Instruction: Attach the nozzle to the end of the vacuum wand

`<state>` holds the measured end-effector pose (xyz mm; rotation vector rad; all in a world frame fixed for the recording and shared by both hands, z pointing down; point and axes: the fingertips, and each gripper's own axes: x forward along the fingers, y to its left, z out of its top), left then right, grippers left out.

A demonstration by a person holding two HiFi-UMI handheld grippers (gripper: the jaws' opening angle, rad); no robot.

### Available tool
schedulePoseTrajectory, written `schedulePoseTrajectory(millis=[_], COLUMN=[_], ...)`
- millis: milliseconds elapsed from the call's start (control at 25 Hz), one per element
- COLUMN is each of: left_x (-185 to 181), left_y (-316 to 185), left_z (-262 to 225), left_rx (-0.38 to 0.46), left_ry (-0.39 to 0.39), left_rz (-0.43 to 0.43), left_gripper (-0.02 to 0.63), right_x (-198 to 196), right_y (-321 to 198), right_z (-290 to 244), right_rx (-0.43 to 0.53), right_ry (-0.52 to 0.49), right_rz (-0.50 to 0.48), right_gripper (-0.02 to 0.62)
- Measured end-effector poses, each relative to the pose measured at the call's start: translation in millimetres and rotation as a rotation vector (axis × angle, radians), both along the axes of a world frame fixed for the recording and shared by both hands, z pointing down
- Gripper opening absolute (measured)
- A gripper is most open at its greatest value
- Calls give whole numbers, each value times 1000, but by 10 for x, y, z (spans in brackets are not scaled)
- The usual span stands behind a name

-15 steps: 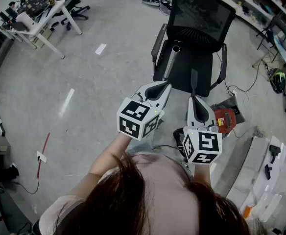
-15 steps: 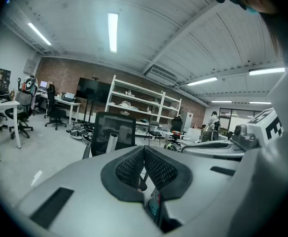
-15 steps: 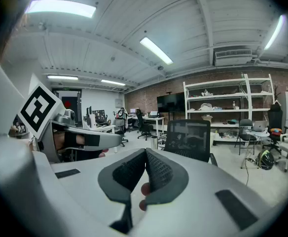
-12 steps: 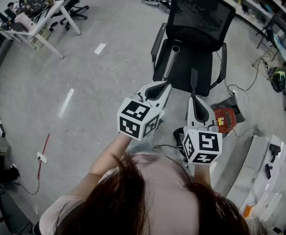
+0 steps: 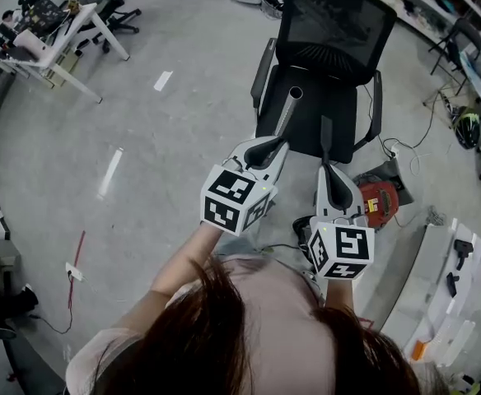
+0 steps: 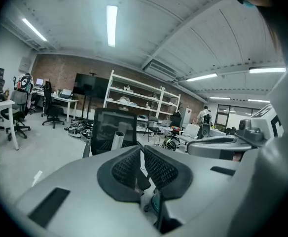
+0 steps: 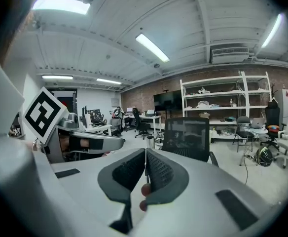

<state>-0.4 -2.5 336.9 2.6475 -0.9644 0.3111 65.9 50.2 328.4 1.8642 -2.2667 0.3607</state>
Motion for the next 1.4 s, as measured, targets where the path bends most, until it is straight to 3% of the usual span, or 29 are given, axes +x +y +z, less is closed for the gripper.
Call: schedulePoseTrajectory(millis=[480, 720, 1000, 1400], left_x=[-44, -28, -2, 122], left_y=[-738, -1016, -1292, -1535], left_z=[210, 335, 510, 698], left_rx=[-16, -28, -47, -33], left_ry=[-78, -109, -164, -197], left_rz=[38, 89, 205, 363], left_gripper=[20, 88, 144, 167], right_x=[-17, 8, -11, -93], right_y=[-606, -835, -1105, -1335], right_z=[165, 269, 329, 408], right_rx=[-63, -98, -125, -142], right_ry=[0, -3, -6, 0], right_rz=[58, 108, 196, 328], right_gripper=[28, 28, 28, 28])
